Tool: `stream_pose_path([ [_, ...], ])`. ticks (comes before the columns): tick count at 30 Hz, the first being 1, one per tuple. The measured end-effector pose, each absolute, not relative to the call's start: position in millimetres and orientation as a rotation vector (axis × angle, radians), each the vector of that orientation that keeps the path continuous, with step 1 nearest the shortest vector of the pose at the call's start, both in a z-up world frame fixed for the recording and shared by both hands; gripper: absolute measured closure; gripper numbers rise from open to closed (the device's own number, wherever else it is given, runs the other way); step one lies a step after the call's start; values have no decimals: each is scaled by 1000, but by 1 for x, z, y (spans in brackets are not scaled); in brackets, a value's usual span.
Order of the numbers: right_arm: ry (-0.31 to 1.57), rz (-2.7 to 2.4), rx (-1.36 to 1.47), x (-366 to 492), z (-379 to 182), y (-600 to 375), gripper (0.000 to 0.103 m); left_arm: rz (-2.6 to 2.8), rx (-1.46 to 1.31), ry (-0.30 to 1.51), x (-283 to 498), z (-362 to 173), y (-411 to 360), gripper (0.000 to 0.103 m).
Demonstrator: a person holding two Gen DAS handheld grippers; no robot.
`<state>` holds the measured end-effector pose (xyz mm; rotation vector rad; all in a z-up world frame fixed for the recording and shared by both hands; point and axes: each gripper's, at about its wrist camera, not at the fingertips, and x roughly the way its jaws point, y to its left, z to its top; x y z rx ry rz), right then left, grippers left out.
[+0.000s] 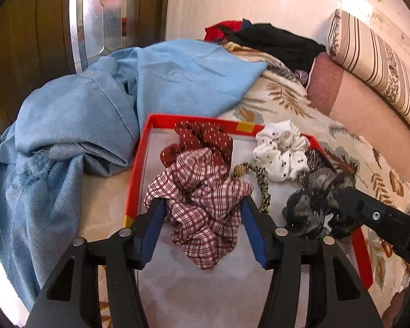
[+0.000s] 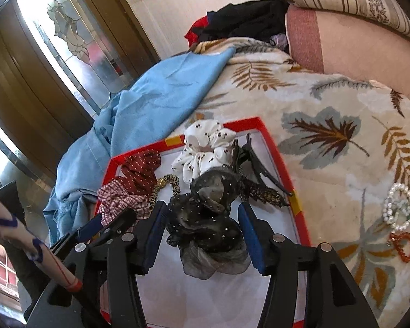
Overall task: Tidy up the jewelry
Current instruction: 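Move both grippers from the box toward the bracelets on the blanket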
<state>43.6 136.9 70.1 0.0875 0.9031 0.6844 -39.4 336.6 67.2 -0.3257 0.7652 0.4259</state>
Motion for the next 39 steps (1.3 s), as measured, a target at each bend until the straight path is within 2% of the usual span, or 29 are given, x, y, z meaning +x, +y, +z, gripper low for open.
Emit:
stream_pose_path([
  [10, 848, 658, 148, 24, 93, 84, 45, 379, -318, 661, -46, 88, 318, 46],
  [20, 826, 522, 222, 9, 94, -32, 45, 255, -200, 608, -46, 96, 259, 45],
  [26, 847, 435, 273, 1, 77, -101, 45, 165, -129, 614, -49, 94, 214, 45],
  [39, 855, 383, 360, -3, 46, -170, 45, -81, -38, 705, -57, 88, 107, 45],
])
